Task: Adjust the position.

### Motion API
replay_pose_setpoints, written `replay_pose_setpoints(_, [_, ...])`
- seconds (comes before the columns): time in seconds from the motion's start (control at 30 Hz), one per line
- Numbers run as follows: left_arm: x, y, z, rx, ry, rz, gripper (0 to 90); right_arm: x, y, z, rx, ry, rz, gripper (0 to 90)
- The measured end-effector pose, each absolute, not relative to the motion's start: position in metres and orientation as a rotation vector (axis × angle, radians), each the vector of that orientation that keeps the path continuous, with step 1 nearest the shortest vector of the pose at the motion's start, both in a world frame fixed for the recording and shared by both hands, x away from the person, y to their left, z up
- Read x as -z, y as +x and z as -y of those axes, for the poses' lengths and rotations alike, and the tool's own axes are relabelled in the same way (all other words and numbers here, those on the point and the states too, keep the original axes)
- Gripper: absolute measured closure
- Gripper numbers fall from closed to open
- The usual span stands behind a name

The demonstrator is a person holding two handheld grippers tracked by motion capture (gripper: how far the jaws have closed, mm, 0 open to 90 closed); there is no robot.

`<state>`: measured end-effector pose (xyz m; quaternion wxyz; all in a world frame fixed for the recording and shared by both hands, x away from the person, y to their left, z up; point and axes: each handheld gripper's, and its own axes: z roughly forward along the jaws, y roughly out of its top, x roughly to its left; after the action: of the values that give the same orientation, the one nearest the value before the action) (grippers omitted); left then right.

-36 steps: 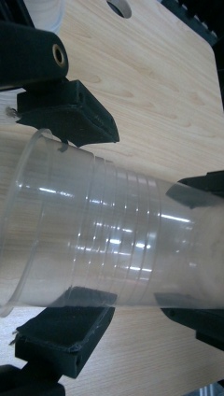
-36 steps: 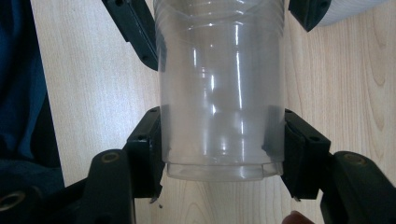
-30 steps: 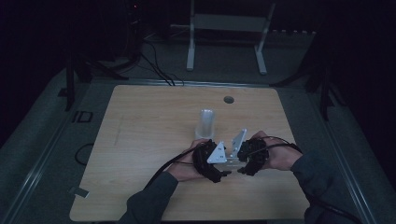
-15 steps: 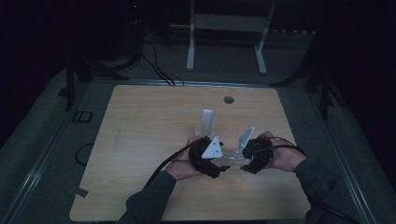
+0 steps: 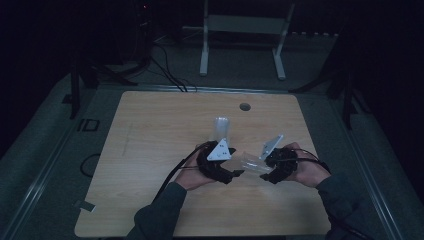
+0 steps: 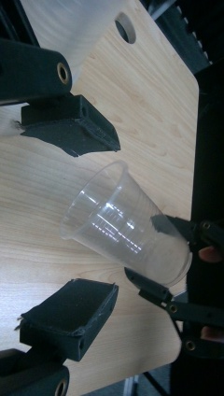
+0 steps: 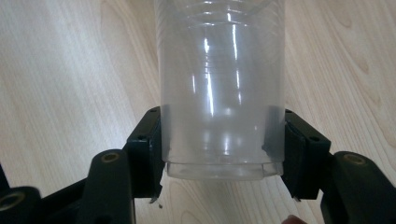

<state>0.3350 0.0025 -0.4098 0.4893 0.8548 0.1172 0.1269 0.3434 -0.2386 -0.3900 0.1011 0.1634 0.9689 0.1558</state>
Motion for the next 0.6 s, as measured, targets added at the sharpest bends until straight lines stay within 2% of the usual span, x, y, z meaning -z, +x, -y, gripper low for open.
replay_pose_setpoints(0.6, [0.4071, 0.3421, -0.0092, -0.318, 2.04, -0.403, 32.6, 0.3989, 0.3409, 0.2488, -0.693, 0.671, -2.694, 41.2])
